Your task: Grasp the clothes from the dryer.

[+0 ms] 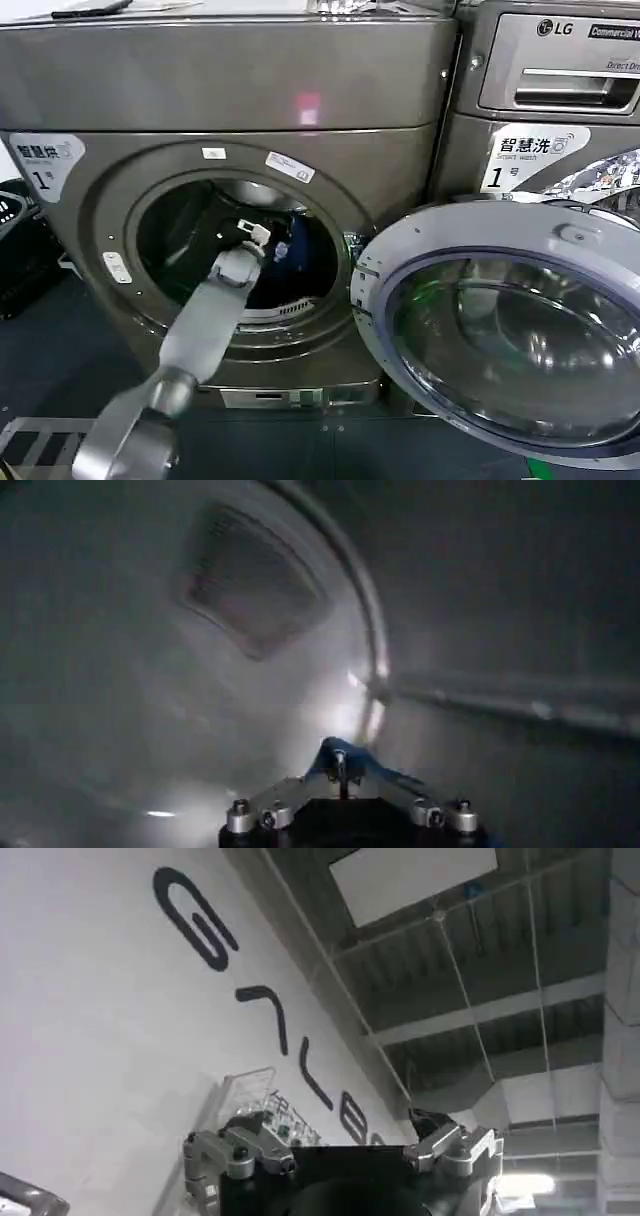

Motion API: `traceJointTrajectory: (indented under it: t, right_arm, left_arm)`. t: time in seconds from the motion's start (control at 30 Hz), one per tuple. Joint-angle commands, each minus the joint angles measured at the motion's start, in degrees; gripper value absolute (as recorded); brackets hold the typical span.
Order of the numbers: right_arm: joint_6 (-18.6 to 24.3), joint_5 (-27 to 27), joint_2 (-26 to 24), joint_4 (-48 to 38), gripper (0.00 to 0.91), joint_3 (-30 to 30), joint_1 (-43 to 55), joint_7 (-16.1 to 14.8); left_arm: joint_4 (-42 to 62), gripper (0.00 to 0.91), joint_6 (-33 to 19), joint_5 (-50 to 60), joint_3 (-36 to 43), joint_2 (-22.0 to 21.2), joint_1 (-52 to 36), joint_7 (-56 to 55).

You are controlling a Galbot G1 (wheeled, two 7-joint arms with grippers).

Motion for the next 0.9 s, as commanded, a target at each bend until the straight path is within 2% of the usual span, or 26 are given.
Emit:
traceJointTrajectory:
  t: [0.03,0.23,0.43,0.6,0.9]
  right_arm:
    - [-0.89,0.43,-0.16,0.25,0.907,0.55,-0.08,-0.28]
    - [-0.63,0.06,-0.09,-0.23,0.907,1.28,-1.01,1.04]
    - [-0.43,0.24,-0.42,-0.89,0.907,2.38,-1.47,1.68]
    - [-0.06,1.15,-0.87,-1.28,0.907,3.13,-2.02,2.57]
    - [0.52,1.59,-1.24,-1.58,0.907,4.12,-2.74,2.34]
  left_arm:
    - [-16.77,0.0,-5.52,-3.48,-7.47,-0.78,10.33,-15.7]
    - [-23.69,0.0,-7.18,-2.97,-8.55,-2.34,18.37,-19.39]
    - [-26.58,0.0,-6.59,-1.7,-8.44,-3.23,23.18,-19.35]
    - [-27.11,0.0,-5.78,-1.78,-7.75,-3.12,23.61,-18.07]
    - [-27.9,0.0,-3.8,-2.17,-6.48,-2.27,23.17,-13.06]
